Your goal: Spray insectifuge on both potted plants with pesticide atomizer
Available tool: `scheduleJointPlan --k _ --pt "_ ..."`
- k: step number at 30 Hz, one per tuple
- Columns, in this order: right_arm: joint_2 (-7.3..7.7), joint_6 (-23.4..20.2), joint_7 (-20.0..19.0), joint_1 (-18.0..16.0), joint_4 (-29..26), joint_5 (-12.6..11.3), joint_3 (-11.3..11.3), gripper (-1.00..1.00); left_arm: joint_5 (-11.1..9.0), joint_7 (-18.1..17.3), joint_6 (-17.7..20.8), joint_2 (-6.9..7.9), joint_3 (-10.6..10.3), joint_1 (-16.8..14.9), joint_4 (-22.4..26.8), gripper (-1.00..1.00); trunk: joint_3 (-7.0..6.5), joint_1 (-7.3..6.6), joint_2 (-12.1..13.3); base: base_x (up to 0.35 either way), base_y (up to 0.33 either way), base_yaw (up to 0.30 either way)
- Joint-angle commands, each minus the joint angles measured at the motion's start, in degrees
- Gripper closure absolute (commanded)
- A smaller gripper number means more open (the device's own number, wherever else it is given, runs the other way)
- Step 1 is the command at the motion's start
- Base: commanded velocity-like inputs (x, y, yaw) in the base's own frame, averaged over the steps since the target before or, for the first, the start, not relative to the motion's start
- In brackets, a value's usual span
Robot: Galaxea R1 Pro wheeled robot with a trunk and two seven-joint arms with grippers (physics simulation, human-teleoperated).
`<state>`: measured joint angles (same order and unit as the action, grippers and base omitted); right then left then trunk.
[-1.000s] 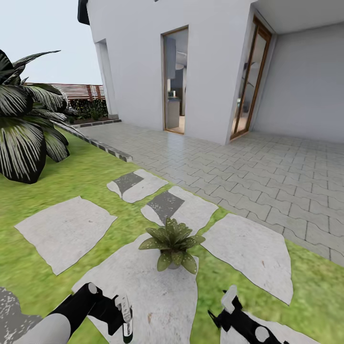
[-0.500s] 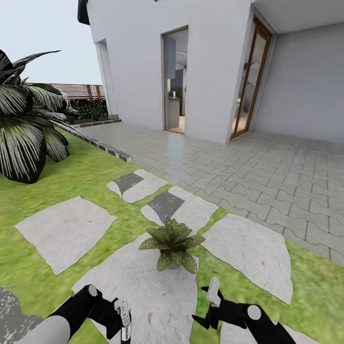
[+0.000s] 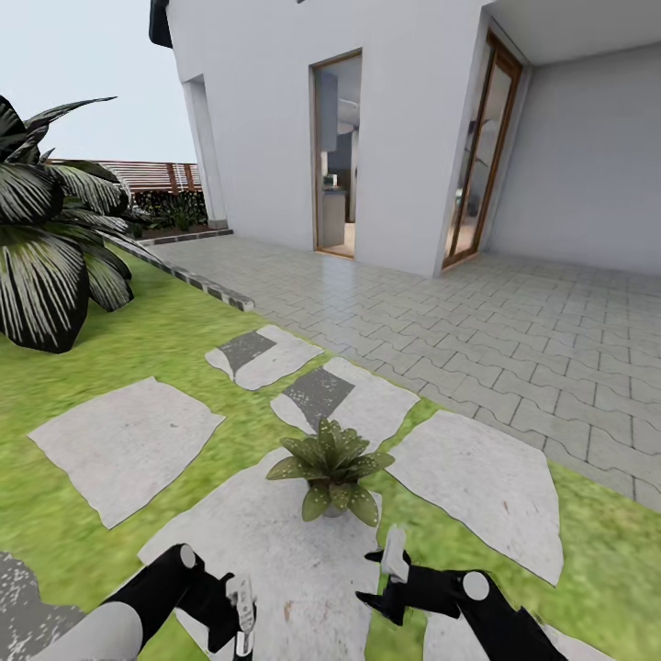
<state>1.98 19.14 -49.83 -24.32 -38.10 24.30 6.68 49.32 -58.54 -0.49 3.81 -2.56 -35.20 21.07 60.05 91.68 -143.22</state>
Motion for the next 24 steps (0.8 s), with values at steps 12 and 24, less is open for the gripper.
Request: scheduleJointPlan --k 12,24 --pt "-4.05 -0.03 0.08 -0.46 -0.05 0.39 0.18 1.0 -0.02 0.24 -0.13 -1.97 -3.12 -0.13 3.83 1.0 0.05 -0.01 -0.02 0.0 0.0 0.0" --pt "-5.96 -0.15 0.08 -0.46 0.01 0.48 0.27 1.0 -0.02 -0.16 0.14 -4.58 -8.2 -1.02 5.03 1.0 0.05 -0.01 -0.02 0.0 0.0 0.0"
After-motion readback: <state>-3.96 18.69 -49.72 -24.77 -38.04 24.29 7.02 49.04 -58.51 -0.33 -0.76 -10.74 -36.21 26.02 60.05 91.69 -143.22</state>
